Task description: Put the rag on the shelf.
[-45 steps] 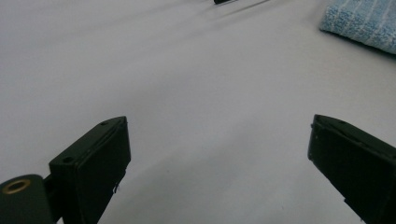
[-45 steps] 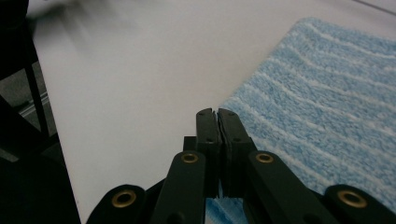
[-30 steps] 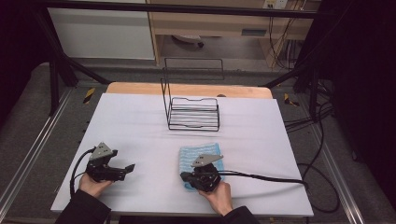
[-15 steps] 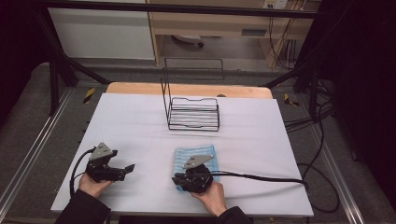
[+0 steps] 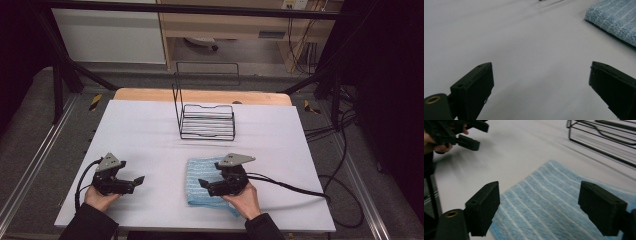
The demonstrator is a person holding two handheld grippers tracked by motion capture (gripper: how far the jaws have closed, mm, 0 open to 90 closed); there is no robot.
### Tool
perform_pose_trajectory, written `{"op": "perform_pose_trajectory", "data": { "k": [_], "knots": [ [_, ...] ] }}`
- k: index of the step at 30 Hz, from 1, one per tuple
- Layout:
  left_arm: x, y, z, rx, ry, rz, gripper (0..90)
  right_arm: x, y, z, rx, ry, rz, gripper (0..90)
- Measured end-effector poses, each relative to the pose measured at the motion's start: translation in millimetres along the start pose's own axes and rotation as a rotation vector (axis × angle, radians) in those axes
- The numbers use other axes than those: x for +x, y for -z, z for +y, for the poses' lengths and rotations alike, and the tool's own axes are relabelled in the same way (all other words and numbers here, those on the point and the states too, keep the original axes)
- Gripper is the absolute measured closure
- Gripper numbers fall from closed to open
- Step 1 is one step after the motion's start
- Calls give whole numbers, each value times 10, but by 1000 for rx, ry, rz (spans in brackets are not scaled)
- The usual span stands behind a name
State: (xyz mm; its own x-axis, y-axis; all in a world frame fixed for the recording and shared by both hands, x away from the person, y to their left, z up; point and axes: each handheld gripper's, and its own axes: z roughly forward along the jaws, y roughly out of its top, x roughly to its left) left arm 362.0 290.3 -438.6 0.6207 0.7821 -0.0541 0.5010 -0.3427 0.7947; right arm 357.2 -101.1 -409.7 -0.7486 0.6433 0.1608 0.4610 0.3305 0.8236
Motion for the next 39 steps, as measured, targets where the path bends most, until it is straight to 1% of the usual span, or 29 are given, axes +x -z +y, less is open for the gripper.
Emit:
{"op": "perform_pose_trajectory", "data": {
  "k": [2,4,7,11,14,16,17,20,23,28,29,32,35,39],
  "knots": [
    [2,-2,-1,1,1,1,59,-87,45,-32,5,-14,-15,113],
    [1,-6,0,1,3,1,59,-167,88,-70,14,-32,-15,91],
    [1,-13,3,11,-5,2,59,-283,138,-131,28,-38,-31,70],
    [-18,-30,14,15,-8,2,59,-413,194,-219,26,-40,-58,50],
    [-40,-40,23,18,-10,3,59,-500,230,-274,16,-60,-59,43],
    [-58,-50,32,19,-12,3,59,-540,246,-306,20,-68,-63,31],
    [-70,-56,38,17,-6,0,59,-554,252,-320,24,-74,-67,27],
    [-107,-69,64,14,-14,-4,59,-589,271,-341,34,-76,-77,13],
    [-153,-95,91,21,-23,-10,59,-622,292,-351,30,-71,-86,6],
    [-241,-148,150,25,-25,-19,59,-679,317,-365,29,-83,-103,7],
    [-259,-159,166,27,-24,-21,59,-690,321,-363,27,-74,-106,8],
    [-319,-196,218,28,-20,-28,59,-688,328,-359,19,-72,-113,11],
    [-395,-246,286,33,-31,-28,59,-686,334,-357,17,-70,-115,9],
    [-514,-319,407,46,-64,-28,59,-686,353,-349,8,-64,-113,7]
  ]
}}
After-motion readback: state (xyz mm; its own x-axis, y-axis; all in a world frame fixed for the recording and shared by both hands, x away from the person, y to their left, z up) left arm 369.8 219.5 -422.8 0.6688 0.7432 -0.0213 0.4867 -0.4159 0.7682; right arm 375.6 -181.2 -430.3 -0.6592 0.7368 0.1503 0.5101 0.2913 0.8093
